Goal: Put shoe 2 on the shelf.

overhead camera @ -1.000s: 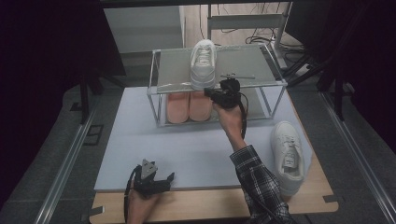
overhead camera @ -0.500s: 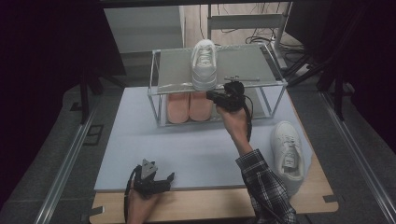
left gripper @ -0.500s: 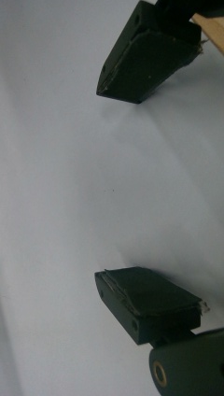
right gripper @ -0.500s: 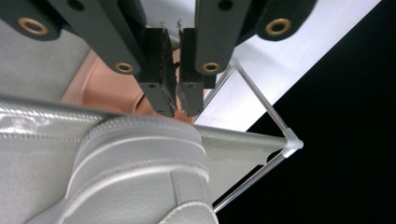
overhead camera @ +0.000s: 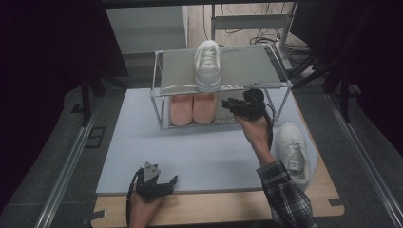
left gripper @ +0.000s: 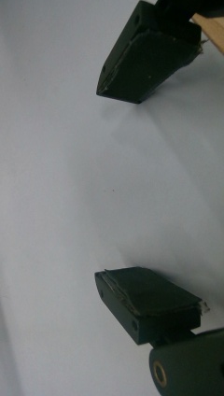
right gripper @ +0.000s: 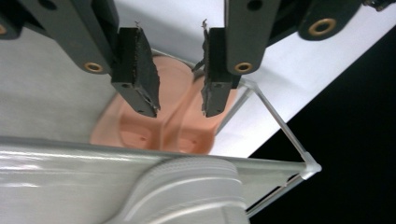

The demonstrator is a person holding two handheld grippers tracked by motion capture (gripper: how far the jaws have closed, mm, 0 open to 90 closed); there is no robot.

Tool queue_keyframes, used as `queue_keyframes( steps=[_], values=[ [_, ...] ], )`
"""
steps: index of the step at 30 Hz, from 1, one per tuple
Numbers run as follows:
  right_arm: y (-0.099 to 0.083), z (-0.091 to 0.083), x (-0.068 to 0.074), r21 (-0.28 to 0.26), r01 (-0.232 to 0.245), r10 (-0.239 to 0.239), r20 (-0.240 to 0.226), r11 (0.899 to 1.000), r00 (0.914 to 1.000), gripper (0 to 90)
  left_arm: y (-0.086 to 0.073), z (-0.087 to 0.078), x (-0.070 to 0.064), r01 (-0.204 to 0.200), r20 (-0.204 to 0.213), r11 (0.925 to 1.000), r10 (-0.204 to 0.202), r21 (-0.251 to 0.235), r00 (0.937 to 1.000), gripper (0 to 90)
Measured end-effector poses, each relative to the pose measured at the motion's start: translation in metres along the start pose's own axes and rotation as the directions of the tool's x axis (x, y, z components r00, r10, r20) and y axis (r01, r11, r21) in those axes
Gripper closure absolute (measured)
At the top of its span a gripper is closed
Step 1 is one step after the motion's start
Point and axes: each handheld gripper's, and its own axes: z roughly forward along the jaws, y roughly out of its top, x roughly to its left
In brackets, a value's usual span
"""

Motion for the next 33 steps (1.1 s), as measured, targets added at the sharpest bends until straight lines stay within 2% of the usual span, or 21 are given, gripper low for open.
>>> queue_keyframes(
  steps=[6, 12, 19, 25, 33],
  values=[
    [-0.010, -0.021, -0.011, 0.010, 0.018, -0.018, 0.028, 1.000, 0.9994, 57.7, 0.000, 0.000, 0.000, 0.000, 0.000, 1.0000, 0.000, 0.000, 1.0000, 10.9],
    [-0.024, -0.036, -0.020, 0.050, 0.038, -0.041, 0.063, 0.998, 0.9972, 54.5, 0.000, 0.000, 0.000, 0.001, 0.001, 1.0000, -0.001, -0.001, 1.0000, 10.9],
    [-0.041, -0.049, -0.024, 0.106, 0.070, -0.081, 0.104, 0.992, 0.9912, 51.2, 0.000, 0.000, 0.000, 0.000, 0.001, 1.0000, 0.000, -0.001, 1.0000, 10.9],
    [-0.053, -0.060, -0.026, 0.132, 0.087, -0.104, 0.130, 0.987, 0.9860, 49.5, 0.000, 0.000, 0.000, -0.003, 0.000, 1.0000, 0.003, -0.001, 1.0000, 10.9],
    [-0.067, -0.074, -0.026, 0.179, 0.095, -0.121, 0.139, 0.979, 0.9829, 50.0, 0.000, 0.000, 0.000, 0.000, 0.002, 1.0000, 0.000, -0.001, 1.0000, 10.9]
  ],
)
